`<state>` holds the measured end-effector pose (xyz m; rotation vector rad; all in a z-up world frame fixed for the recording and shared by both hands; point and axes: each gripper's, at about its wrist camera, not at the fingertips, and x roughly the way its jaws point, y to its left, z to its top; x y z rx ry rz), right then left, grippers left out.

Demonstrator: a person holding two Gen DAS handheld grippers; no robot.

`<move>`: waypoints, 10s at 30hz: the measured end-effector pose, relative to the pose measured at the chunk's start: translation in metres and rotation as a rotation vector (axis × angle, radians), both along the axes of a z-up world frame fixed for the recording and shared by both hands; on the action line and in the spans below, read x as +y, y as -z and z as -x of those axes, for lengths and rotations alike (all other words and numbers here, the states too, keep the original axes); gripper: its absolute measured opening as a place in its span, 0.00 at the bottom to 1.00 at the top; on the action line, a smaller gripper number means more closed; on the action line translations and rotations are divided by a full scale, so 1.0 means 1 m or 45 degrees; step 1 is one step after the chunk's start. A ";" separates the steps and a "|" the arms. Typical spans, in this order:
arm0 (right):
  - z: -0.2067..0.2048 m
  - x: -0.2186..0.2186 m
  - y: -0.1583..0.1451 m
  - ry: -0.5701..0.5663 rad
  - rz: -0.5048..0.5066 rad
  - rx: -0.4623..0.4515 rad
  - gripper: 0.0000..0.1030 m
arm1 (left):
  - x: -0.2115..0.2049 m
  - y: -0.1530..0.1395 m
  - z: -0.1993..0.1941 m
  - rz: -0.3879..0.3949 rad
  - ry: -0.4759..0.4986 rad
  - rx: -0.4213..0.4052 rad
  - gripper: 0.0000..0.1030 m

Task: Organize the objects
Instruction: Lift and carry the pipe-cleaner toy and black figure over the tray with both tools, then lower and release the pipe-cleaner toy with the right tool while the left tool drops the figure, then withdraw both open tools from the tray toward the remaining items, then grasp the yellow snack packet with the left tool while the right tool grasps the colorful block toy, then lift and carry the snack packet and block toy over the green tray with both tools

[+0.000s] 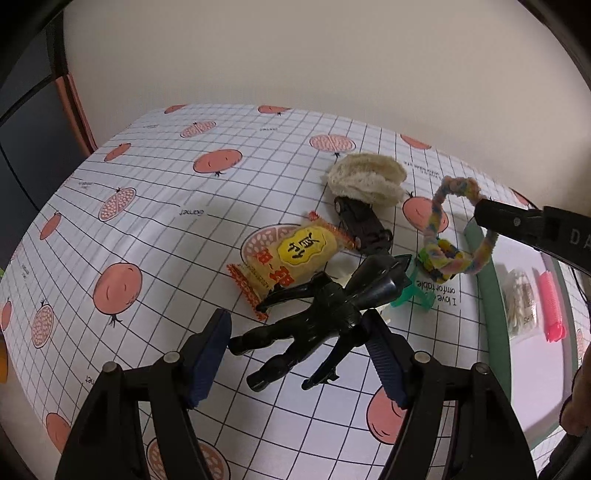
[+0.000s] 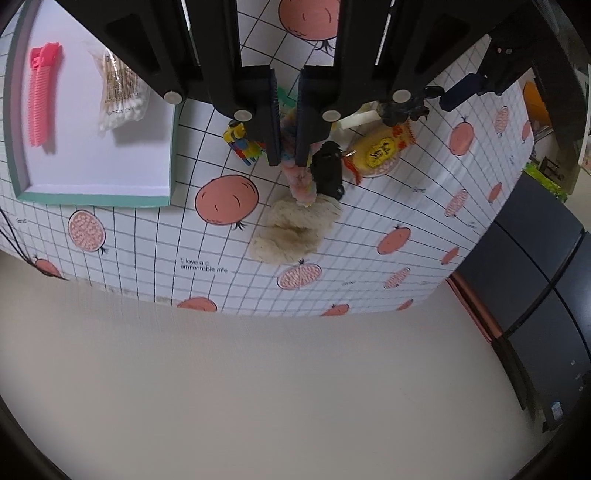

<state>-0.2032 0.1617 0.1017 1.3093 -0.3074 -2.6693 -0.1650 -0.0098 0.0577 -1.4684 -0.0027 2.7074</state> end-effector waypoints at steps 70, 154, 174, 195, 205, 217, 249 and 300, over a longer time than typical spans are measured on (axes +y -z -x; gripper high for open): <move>-0.084 0.198 0.026 0.344 -0.057 -0.157 0.08 | 0.207 0.009 -0.078 0.012 0.310 0.029 0.55; -0.068 0.143 0.028 0.284 -0.159 -0.158 1.00 | -0.022 -0.007 -0.018 -0.368 -0.313 0.065 1.00; -0.031 0.052 0.014 0.094 -0.130 -0.069 1.00 | -0.069 0.000 -0.001 -0.382 -0.345 0.089 1.00; 0.005 -0.001 0.041 -0.004 -0.151 -0.087 0.85 | -0.048 0.019 0.044 -0.242 -0.136 0.036 1.00; 0.024 0.000 0.055 0.035 -0.122 -0.115 0.75 | -0.030 0.031 0.061 -0.165 -0.059 0.027 1.00; 0.033 0.003 0.068 0.055 -0.126 -0.141 0.57 | -0.018 0.037 0.070 -0.163 -0.005 0.015 0.89; 0.026 0.009 0.064 0.056 -0.091 -0.163 0.41 | -0.029 0.038 0.062 -0.181 -0.101 -0.055 0.39; -0.035 0.103 0.012 0.222 -0.060 -0.091 0.41 | 0.055 -0.015 0.017 -0.251 -0.017 0.104 0.39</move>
